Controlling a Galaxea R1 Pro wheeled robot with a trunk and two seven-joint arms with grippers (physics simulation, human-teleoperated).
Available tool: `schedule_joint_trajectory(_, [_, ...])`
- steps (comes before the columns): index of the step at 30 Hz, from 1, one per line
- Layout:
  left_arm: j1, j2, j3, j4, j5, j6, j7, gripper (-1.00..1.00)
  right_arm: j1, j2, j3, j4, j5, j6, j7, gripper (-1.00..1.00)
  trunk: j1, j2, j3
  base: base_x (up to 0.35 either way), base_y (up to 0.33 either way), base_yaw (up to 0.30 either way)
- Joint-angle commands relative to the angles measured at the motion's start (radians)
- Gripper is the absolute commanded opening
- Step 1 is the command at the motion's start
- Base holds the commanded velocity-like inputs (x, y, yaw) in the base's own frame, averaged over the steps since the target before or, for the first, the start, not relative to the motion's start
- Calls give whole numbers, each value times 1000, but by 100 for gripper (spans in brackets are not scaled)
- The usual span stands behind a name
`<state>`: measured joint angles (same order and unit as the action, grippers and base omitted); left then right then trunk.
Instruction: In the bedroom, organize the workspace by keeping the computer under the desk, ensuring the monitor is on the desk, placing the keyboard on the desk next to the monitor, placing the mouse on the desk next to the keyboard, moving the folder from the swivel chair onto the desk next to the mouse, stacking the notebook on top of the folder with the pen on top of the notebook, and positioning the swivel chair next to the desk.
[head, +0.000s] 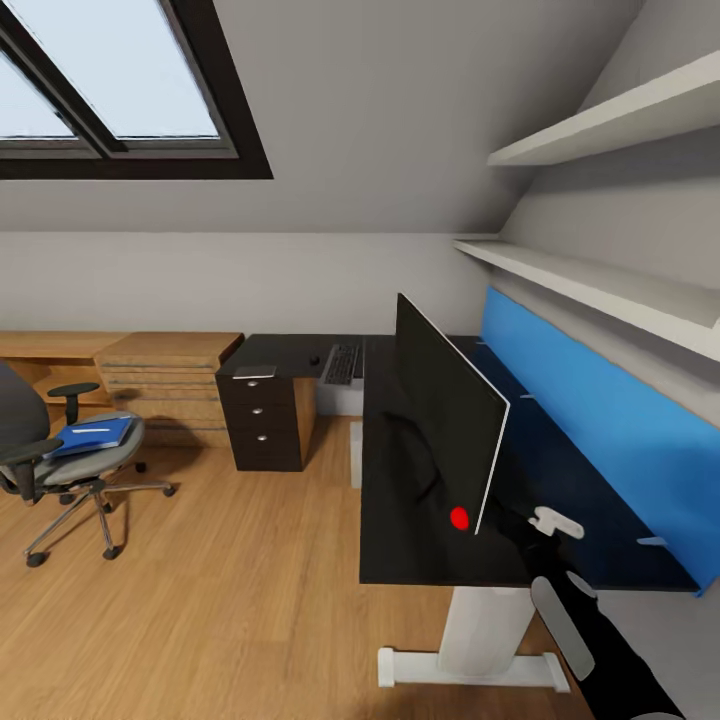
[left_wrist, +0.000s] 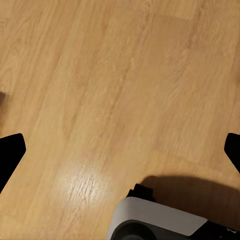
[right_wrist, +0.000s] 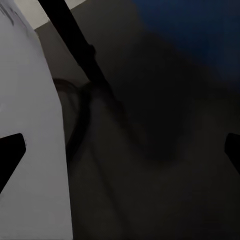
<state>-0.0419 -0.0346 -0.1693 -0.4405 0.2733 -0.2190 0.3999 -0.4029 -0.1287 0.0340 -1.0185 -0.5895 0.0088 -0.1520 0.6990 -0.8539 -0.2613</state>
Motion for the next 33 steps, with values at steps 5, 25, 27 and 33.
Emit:
schedule_joint_trajectory(5, [-1,1,-9,0,10,-5,7,100,-1,6,6,-2,-6,1,-4,100,0,-1,-1,-1,1,0])
schedule_joint_trajectory(25, [0,1,-9,0,10,-5,7,100,-1,57,3,-3,-3,0,-4,100,0,-1,-1,0,0,219])
schedule_joint_trajectory(27, [0,1,-9,0,10,-5,7,100,-1,57,3,-3,-3,0,-4,100,0,-1,-1,0,0,279])
schedule_joint_trajectory(33, [-1,1,-9,0,10,-5,7,100,-1,57,3,-3,-3,0,-4,100,0,-1,-1,0,0,279])
